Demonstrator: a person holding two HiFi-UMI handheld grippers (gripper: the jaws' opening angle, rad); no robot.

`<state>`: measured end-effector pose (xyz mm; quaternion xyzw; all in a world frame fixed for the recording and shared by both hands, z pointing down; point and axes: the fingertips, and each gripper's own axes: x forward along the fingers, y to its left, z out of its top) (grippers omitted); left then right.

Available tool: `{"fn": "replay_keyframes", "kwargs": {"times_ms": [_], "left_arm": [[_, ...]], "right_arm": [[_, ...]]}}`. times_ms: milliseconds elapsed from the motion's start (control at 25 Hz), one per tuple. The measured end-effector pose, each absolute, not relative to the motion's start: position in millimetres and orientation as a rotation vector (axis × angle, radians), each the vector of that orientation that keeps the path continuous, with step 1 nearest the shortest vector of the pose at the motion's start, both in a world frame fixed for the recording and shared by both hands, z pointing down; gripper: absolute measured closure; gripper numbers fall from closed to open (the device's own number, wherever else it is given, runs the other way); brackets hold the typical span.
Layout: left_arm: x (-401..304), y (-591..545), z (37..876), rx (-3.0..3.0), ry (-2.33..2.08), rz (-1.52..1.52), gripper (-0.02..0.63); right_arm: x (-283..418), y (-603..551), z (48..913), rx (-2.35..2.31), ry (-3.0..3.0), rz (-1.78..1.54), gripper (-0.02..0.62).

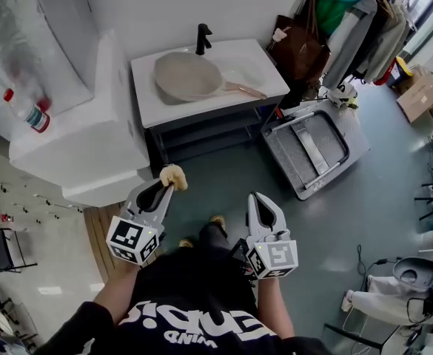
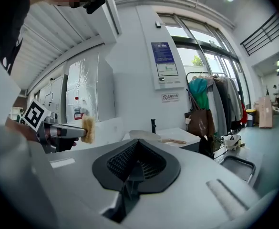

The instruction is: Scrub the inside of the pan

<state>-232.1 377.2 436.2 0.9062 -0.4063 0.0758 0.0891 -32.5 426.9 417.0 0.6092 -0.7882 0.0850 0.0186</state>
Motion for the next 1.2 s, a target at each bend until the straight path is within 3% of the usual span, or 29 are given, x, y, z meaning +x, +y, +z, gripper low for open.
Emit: {"fn": "replay_keyframes", "kwargs": {"times_ms": [480,1200], "left_arm": [[-221,349,435,2.722,-1.183,0.185,0.545],[-186,233,432,2.703,-1.223,0.166,0.545]], "right_arm": [[-17,418,429,1.93,-2.383,0.281,0.586],[21,294,436,1.843,-2.42,0.282,0.586]]}}
